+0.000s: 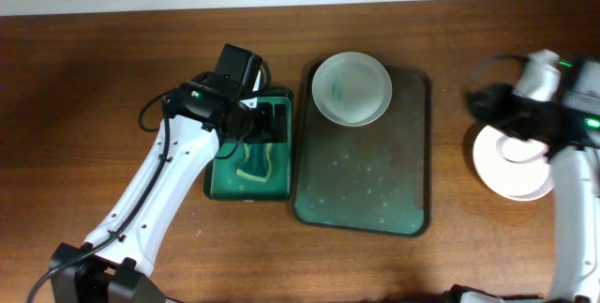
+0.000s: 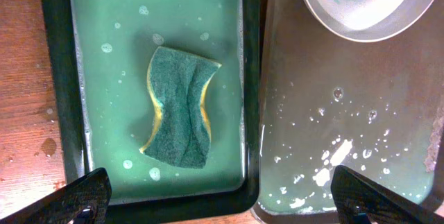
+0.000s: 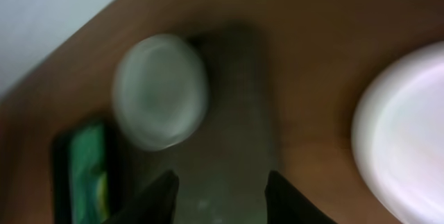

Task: Clean dirty plates on tray and stack at the side
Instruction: 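Move the right gripper to the last white plate and grasp its rim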

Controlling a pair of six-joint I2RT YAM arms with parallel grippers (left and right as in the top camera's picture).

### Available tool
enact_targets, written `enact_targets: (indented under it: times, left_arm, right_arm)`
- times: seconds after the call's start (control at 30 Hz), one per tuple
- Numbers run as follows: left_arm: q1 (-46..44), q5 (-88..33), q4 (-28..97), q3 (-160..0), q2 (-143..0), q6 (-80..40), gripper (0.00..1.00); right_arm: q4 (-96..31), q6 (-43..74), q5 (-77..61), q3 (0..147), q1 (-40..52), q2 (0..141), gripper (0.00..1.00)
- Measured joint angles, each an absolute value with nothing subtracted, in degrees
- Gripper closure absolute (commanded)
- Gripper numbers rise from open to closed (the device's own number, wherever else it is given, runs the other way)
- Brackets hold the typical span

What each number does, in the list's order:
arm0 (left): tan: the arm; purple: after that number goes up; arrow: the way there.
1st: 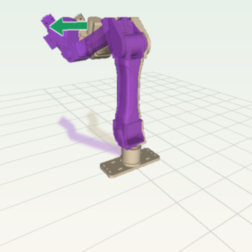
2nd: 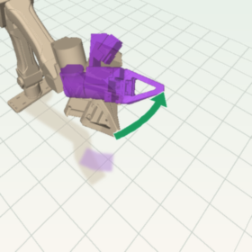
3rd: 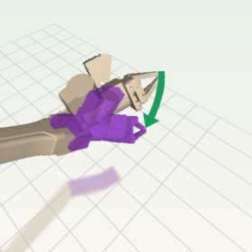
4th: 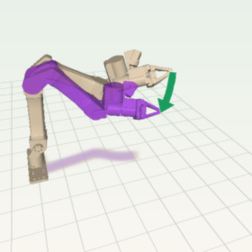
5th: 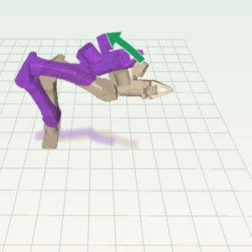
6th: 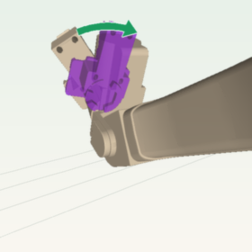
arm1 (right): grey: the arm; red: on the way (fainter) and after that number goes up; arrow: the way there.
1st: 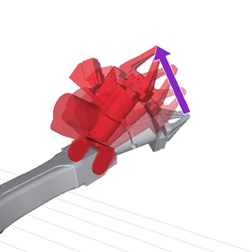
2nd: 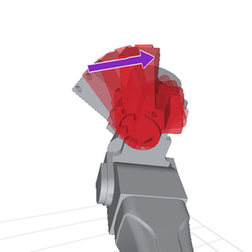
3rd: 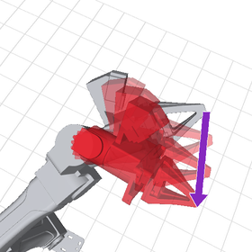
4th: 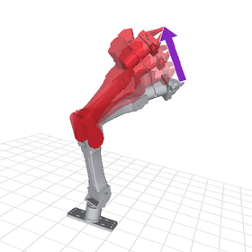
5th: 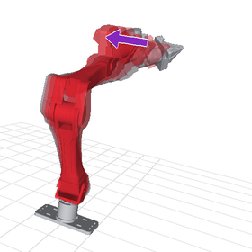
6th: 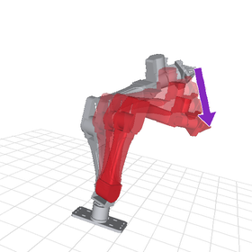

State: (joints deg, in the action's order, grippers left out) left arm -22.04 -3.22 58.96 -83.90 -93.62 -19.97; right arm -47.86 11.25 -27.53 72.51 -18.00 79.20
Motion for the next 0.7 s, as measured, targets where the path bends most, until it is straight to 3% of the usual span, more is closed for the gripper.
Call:
enact_targets:
  times: [0.1, 0.17, 0.43, 0.47, 0.5, 0.53, 0.57, 0.6, 0.7]
  left_arm:
    - [-22.0, -3.2, 59.0, -83.9, -93.6, -20.0, 0.01]
    - [-22.0, -3.2, 58.8, -83.9, -93.6, -20.0, 0.0]
    - [-22.0, -3.2, 58.9, -83.9, -93.6, -20.0, 0.01]
    - [-22.0, -3.2, 58.9, -83.9, -93.6, -20.0, 0.01]
    - [-22.0, -3.2, 58.9, -83.9, -93.6, -20.0, 0.01]
    - [-22.0, -3.2, 58.9, -83.9, -93.6, -20.0, 0.01]
    - [-22.0, -3.2, 58.9, -83.9, -93.6, -20.0, 0.01]
    - [-22.0, -3.2, 58.9, -83.9, -93.6, -20.0, 0.01]
    - [-22.0, -3.2, 58.9, -83.9, -93.6, -20.0, 0.01]
  right_arm:
    - [-40.4, 8.9, -19.8, 72.7, -0.9, 82.1, 0.49]
    - [-35.0, 7.0, -13.0, 72.7, 5.1, 86.0, 0.5]
    - [-16.1, 5.0, -4.1, 72.7, 5.4, 107.4, 0.5]
    - [-14.3, 5.0, -4.1, 72.7, 5.3, 110.0, 0.53]
    - [-14.2, 5.0, -4.1, 72.7, 5.3, 111.5, 0.63]
    - [-13.9, 4.8, -4.1, 72.7, 5.2, 113.7, 0.81]
    - [-14.0, 4.9, -4.1, 72.7, 5.0, 115.2, 0.91]
    - [-14.2, 5.8, -4.1, 72.7, 4.9, 115.6, 0.96]
    - [-16.7, 8.8, -4.6, 72.9, 4.4, 115.6, 0.96]
